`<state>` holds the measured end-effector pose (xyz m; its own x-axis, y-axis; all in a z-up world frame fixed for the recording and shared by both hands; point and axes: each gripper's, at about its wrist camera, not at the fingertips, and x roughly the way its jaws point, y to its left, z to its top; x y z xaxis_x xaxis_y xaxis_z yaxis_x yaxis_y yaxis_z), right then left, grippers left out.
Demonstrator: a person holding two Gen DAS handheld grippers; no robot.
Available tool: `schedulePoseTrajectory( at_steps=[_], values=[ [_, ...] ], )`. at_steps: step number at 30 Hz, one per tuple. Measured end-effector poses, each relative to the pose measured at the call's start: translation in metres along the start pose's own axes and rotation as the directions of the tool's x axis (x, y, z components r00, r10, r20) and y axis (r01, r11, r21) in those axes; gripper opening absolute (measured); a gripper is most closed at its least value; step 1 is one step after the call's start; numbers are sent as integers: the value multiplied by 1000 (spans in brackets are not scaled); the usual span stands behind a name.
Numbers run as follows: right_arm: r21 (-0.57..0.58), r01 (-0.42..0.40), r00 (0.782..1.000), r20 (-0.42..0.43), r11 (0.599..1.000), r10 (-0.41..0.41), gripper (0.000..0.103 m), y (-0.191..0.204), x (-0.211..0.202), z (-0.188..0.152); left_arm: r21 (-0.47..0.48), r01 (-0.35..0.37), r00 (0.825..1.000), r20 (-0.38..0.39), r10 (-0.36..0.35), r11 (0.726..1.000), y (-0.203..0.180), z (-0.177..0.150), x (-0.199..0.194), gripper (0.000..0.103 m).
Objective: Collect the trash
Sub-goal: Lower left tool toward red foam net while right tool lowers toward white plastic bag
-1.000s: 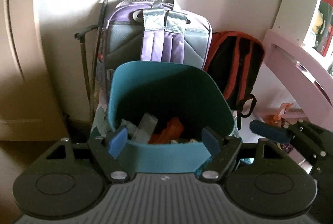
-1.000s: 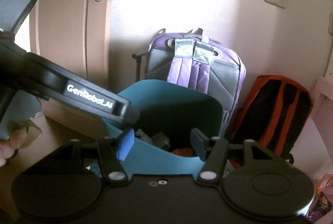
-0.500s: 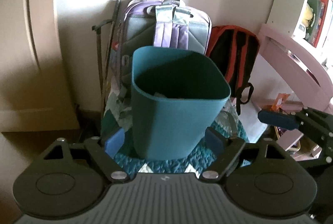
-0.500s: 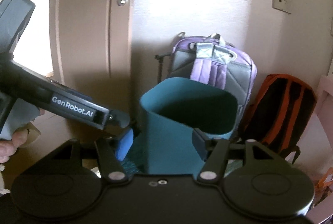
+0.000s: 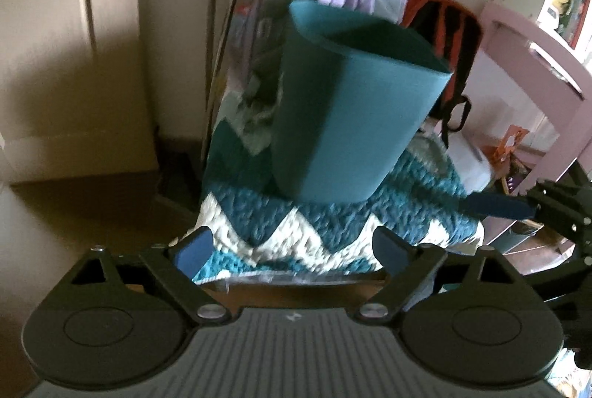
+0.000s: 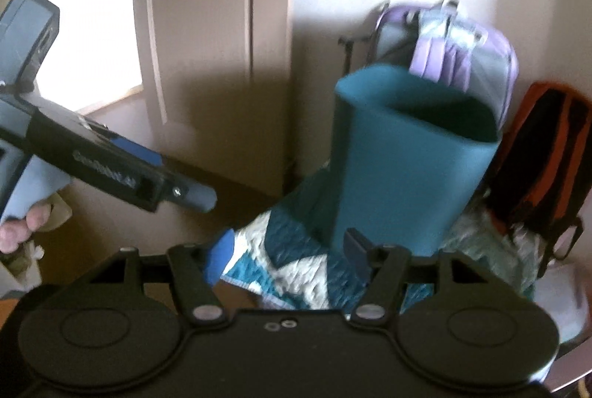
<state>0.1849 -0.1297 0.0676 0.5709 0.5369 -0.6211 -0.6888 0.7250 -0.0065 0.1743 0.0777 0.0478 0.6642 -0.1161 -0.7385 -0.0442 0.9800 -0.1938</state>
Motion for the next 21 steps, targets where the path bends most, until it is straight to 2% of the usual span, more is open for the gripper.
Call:
schedulePoseTrajectory(
  at_steps=[5, 8, 12, 14, 17, 19, 21],
  values=[
    [68, -39, 994, -97, 997, 46, 66, 4, 48, -35, -91, -34, 998, -48, 30, 995, 43, -31, 38, 94],
    [122, -78, 981, -167, 990, 97, 66, 7, 84, -62, -157, -74, 992, -108, 58, 985, 71, -50, 69, 94],
    [130, -105, 962, -237, 986, 134, 66, 17, 132, -101, -210, -137, 968, -234, 86, 968, 103, -75, 119, 94],
    [124, -116, 949, -278, 985, 147, 66, 23, 156, -120, -268, -156, 948, -312, 68, 951, 122, -88, 145, 94],
    [109, -129, 926, -341, 986, 159, 66, 26, 191, -148, -330, -215, 907, -416, 63, 919, 150, -108, 183, 94],
    [91, -159, 904, -387, 983, 182, 66, 31, 215, -165, -324, -268, 868, -489, 82, 908, 168, -120, 210, 94],
    [61, -201, 875, -437, 978, 207, 66, 38, 235, -181, -274, -296, 833, -542, 107, 915, 180, -126, 236, 94]
  ],
)
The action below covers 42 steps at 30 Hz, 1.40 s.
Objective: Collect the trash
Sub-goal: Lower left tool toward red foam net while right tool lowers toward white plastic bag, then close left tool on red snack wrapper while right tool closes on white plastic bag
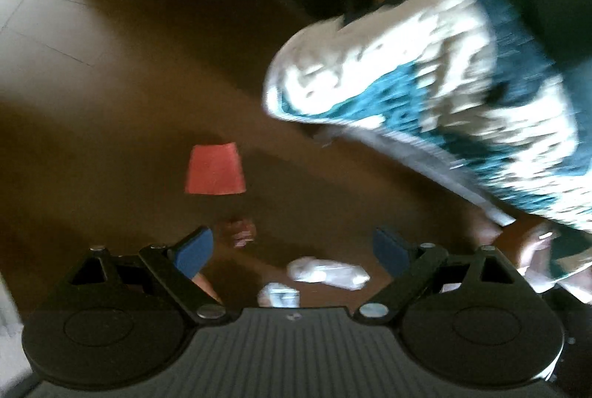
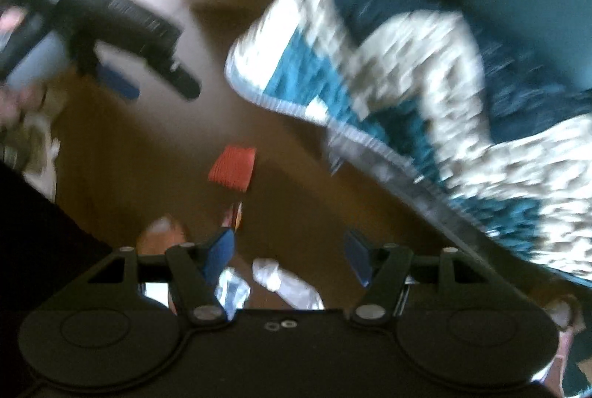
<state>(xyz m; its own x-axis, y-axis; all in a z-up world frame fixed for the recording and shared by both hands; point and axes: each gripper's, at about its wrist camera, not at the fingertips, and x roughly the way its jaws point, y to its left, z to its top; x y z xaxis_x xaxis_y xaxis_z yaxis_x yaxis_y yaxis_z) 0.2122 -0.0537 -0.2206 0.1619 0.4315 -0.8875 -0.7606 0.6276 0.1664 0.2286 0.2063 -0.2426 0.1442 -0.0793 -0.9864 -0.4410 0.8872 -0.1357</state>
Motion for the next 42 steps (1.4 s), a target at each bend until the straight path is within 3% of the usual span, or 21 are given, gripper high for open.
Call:
schedulePoseTrajectory(
  at_steps=[6, 13, 21, 24, 33, 35, 42],
  values=[
    [-179, -40, 992, -125, 983, 17, 66, 14, 75, -9, 68, -44, 985, -163, 55, 997, 26, 26, 85, 94],
    [-283, -102, 963, -268, 954, 23, 66, 21, 166, -23, 216, -99, 939, -304, 163, 971, 35, 18, 193, 94],
    [-459, -202, 923, -385, 865, 11, 65, 47, 242, -56, 183, -41, 912, -396, 112, 982, 51, -8, 275, 94],
    [-512, -227, 918, -396, 828, 7, 65, 55, 263, -63, 150, -34, 912, -399, 92, 988, 56, -14, 294, 94],
    [-530, -266, 911, -412, 805, 30, 64, 63, 308, -63, 42, -36, 922, -385, 50, 998, 72, -17, 316, 92],
    [-532, -270, 909, -415, 803, 30, 63, 64, 317, -63, 28, -36, 920, -389, 44, 999, 75, -16, 318, 80],
    [-545, -249, 908, -418, 801, -2, 62, 62, 331, -63, 46, -12, 916, -401, 30, 999, 67, -24, 332, 55]
  ],
)
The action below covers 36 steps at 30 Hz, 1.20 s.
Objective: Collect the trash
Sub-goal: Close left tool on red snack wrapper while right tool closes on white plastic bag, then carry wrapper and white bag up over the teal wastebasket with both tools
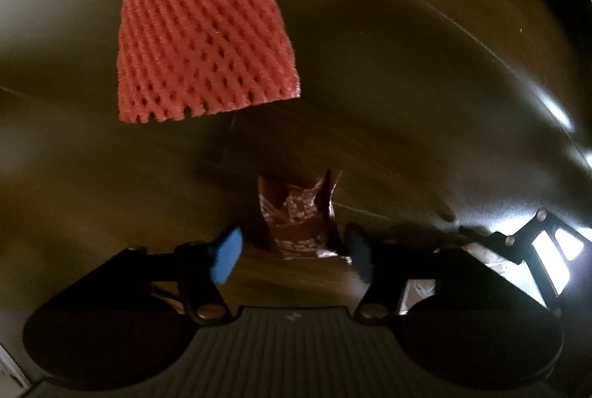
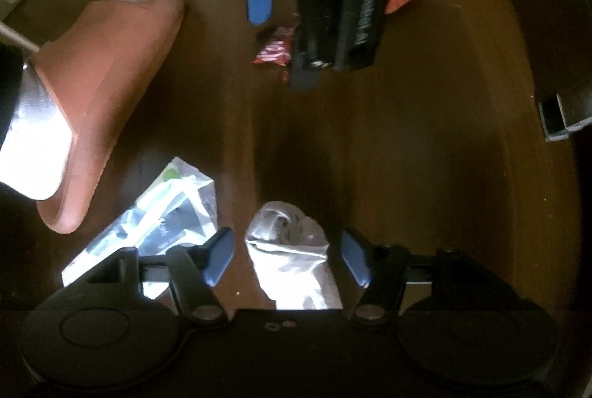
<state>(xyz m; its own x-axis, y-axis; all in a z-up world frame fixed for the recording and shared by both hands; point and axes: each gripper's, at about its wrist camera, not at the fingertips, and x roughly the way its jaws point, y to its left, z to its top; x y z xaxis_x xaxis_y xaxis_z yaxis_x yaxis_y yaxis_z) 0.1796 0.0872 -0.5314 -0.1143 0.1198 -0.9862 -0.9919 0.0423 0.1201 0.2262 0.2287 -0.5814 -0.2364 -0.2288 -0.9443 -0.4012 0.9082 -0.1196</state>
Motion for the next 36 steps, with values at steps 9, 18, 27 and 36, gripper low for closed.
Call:
schedulePoseTrajectory(
  at_steps=[9, 18, 27, 36],
  values=[
    [58, 13, 1000, 6, 998, -14, 25, -16, -5, -2, 33, 2, 999, 47, -4, 999, -15, -4, -2, 32],
    [222, 81, 995, 47, 972, -93, 23, -40, -58, -26, 109, 20, 997, 71, -28, 994, -28, -6, -37, 30],
    [411, 176, 966, 105, 895, -238, 23, -53, -145, -53, 348, -38, 976, 213, -40, 937, -75, -29, -129, 30],
    [606, 226, 879, 210, 763, -427, 23, -40, -258, -76, 484, -91, 918, 380, -115, 870, -137, -73, -240, 30]
  ],
)
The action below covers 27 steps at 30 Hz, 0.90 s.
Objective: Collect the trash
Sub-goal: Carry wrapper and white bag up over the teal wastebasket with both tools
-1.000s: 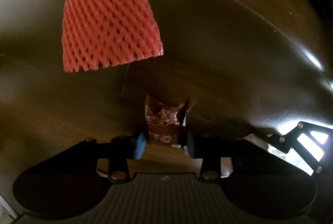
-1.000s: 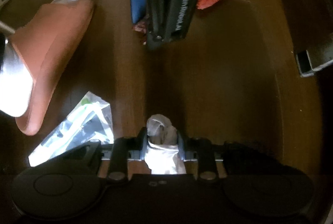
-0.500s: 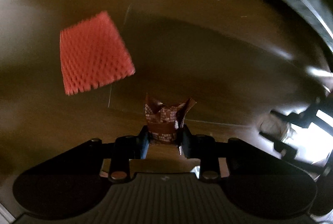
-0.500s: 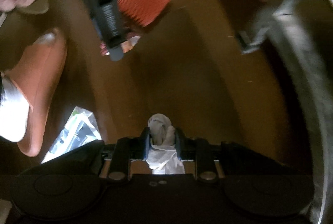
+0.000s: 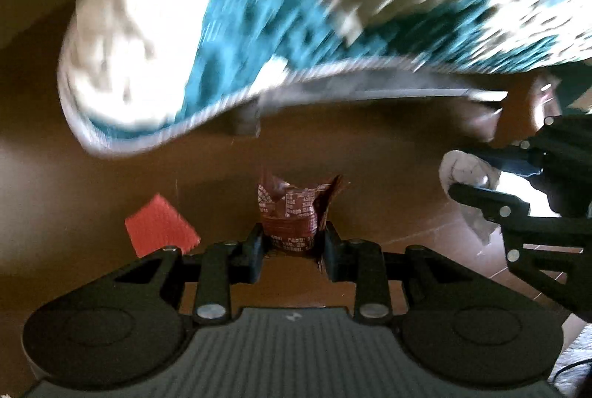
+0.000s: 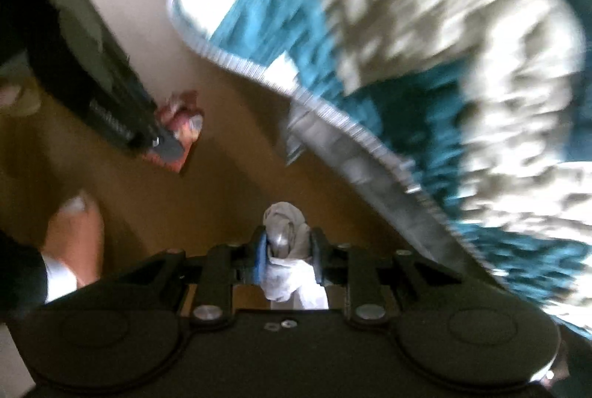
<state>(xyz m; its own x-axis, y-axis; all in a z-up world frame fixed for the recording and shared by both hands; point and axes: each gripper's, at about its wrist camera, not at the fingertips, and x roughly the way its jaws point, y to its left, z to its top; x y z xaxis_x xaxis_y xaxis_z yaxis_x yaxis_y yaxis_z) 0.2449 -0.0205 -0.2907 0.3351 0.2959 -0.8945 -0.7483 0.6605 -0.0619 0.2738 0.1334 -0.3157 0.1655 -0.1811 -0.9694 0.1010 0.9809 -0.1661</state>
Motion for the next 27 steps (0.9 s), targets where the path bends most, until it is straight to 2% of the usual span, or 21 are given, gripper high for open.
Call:
schedulePoseTrajectory(
  at_steps=[7, 13, 20, 27],
  values=[
    [161, 61, 987, 137, 985, -83, 23, -26, -88, 6, 43, -40, 990, 134, 34, 998, -53, 11, -91, 31],
    [229, 72, 963, 237, 971, -127, 23, -34, -158, -2, 39, -70, 965, 255, 57, 997, -91, 7, -163, 31],
    [228, 93, 912, 371, 969, -175, 23, -29, -233, -11, 41, -109, 922, 377, 85, 993, -127, -8, -238, 31],
    [228, 110, 848, 486, 967, -211, 23, -31, -298, -14, 24, -116, 861, 501, 88, 993, -160, -17, -300, 31]
  ],
)
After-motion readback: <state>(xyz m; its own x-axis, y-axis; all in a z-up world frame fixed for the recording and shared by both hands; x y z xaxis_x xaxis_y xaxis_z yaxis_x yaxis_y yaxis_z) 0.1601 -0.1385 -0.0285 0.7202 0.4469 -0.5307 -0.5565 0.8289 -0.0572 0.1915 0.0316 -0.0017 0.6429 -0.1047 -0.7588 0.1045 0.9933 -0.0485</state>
